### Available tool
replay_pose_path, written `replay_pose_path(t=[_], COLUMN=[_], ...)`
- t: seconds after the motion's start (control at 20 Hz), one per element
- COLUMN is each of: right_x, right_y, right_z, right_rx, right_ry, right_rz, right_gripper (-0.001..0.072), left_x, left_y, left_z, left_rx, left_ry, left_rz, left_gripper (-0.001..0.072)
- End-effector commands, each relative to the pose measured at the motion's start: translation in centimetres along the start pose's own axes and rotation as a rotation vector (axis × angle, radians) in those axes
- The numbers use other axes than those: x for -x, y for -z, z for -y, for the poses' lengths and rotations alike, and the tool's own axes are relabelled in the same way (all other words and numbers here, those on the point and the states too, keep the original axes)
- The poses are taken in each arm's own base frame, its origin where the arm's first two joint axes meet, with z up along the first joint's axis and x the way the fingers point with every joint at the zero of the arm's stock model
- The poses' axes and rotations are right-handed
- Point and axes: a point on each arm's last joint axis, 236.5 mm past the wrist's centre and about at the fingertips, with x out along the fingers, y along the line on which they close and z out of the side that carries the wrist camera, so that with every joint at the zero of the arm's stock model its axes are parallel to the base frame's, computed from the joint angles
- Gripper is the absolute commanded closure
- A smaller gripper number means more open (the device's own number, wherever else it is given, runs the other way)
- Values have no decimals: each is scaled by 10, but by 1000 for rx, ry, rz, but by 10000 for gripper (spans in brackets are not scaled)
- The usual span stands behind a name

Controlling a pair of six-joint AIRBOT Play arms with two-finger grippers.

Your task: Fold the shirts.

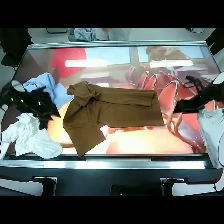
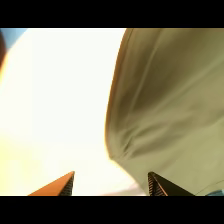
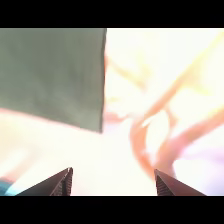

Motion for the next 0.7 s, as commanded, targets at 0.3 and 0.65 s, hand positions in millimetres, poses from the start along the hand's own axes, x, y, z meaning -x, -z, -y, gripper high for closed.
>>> replay_pose_path(t=[0.3,0.65], right_x=[-35,-68], right_y=[28,17], right_z=[-18,-15], right_rx=[23,-45], right_ry=[-102,-112], right_rz=[-90,-11], right_gripper=[109,17], left_x=[-58,-63], left_y=[19,-7], left_z=[10,17], left_rx=[26,105], left_ry=[76,56], left_rz=[27,132], left_gripper=[180,626])
